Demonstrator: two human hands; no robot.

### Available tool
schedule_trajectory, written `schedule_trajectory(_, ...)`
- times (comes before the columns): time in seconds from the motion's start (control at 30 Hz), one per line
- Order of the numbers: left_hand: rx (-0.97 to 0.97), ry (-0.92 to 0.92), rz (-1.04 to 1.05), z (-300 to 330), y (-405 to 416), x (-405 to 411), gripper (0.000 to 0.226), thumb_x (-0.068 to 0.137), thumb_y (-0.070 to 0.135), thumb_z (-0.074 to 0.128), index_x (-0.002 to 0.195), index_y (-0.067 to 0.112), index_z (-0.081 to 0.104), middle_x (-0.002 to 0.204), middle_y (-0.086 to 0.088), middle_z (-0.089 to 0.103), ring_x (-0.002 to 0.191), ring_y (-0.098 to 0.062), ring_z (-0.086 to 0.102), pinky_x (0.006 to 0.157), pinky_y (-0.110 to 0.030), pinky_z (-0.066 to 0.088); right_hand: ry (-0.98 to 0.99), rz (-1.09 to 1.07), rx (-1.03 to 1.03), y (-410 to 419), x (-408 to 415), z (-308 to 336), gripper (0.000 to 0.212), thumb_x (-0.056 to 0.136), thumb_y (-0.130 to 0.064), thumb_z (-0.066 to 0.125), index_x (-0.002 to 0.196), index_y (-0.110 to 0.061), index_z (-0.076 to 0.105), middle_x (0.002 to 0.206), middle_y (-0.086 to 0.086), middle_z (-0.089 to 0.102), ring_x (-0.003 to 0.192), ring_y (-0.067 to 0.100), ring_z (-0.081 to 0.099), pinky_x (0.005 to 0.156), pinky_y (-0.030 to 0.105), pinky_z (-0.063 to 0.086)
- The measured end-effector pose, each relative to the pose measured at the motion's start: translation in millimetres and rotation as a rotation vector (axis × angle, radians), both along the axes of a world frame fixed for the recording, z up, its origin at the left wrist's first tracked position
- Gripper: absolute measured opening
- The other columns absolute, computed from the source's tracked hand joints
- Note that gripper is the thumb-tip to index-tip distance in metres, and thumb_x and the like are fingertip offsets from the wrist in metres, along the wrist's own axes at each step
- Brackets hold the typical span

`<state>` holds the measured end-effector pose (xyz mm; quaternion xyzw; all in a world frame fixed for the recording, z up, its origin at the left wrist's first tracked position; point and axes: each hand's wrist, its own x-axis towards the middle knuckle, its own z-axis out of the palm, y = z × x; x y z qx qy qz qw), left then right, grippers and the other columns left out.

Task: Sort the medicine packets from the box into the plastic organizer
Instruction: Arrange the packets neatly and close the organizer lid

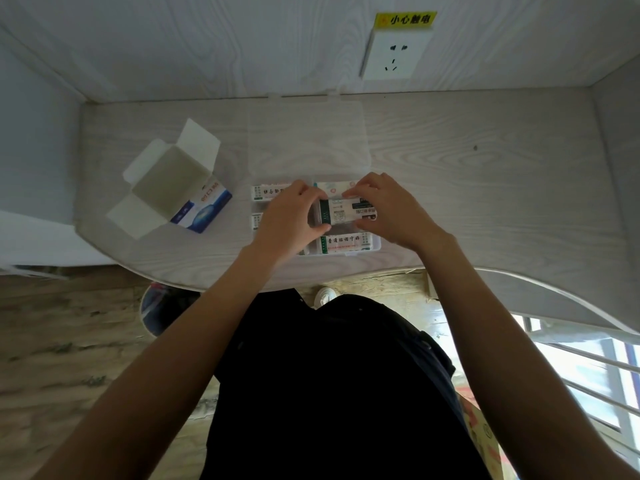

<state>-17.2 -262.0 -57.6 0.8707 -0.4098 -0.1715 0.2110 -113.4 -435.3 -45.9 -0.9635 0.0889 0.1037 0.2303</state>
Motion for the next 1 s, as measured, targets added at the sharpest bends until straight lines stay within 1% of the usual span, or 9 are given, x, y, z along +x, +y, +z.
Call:
schedule_trajectory(0.1,-0.018,0.026,0.015,1.2,1.2,1.3,0.046,0.075,0.029,0.076,0.115,0.013,0.060,0.106,-0.003,0.057,0.086,-0.006,0.044,0.080,-0.018,0.035,0.006,-0.002,0.007,-3.4,-2.0,-0.5,0.048,0.081,-0.023,0.069,0.126,-0.016,0.055,0.123,0.004,0.050,0.110,0.016,0.042,0.087,0.022,0.036)
schedule_trajectory(0.17,-0.022,0.037,0.020,1.9,1.1,1.5,0.046,0.074,0.028,0.077,0.115,0.013,0.060,0.105,-0.003,0.057,0.086,-0.006,0.045,0.079,-0.018,0.035,0.010,-0.006,0.013,-3.1,-1.4,-0.1,0.048,0.081,-0.023,0.069,0.126,-0.015,0.055,0.123,0.005,0.050,0.110,0.017,0.043,0.087,0.021,0.034)
schedule_trajectory(0.37,-0.010,0.051,0.026,1.8,-0.3,1.4,0.047,0.073,0.028,0.077,0.115,0.014,0.060,0.107,-0.003,0.057,0.087,-0.007,0.046,0.079,-0.020,0.036,0.024,0.007,0.016,2.0,1.3,4.3,0.047,0.081,-0.021,0.070,0.126,-0.014,0.055,0.126,0.006,0.049,0.112,0.018,0.042,0.092,0.030,0.042)
schedule_trajectory(0.53,-0.008,0.050,0.033,1.2,-0.4,1.6,0.049,0.073,0.029,0.077,0.115,0.013,0.060,0.106,-0.004,0.058,0.087,-0.008,0.047,0.080,-0.021,0.038,0.027,0.030,-0.017,3.6,0.8,7.1,0.049,0.082,-0.022,0.068,0.129,-0.015,0.053,0.128,0.006,0.047,0.115,0.019,0.040,0.091,0.035,0.045)
schedule_trajectory(0.73,-0.012,0.045,0.031,1.8,0.4,1.0,0.048,0.072,0.029,0.078,0.113,0.012,0.060,0.106,-0.005,0.058,0.088,-0.011,0.051,0.079,-0.021,0.038,0.003,0.041,-0.052,5.1,-1.1,6.9,0.053,0.083,-0.024,0.068,0.132,-0.017,0.049,0.129,0.005,0.046,0.117,0.018,0.039,0.088,0.031,0.044)
schedule_trajectory(0.87,-0.017,0.058,0.034,2.6,0.6,1.1,0.048,0.072,0.028,0.078,0.114,0.012,0.060,0.106,-0.005,0.058,0.088,-0.012,0.051,0.082,-0.025,0.041,-0.001,0.011,-0.027,3.3,-3.3,5.0,0.054,0.083,-0.022,0.067,0.133,-0.014,0.048,0.129,0.006,0.047,0.116,0.018,0.041,0.092,0.028,0.039)
schedule_trajectory(1.0,-0.025,0.060,0.049,2.1,1.1,0.4,0.048,0.072,0.028,0.078,0.114,0.013,0.060,0.105,-0.003,0.058,0.085,-0.009,0.050,0.080,-0.023,0.040,0.006,-0.012,-0.010,2.3,-6.6,3.8,0.055,0.084,-0.019,0.067,0.134,-0.012,0.047,0.129,0.007,0.047,0.117,0.019,0.043,0.094,0.025,0.035)
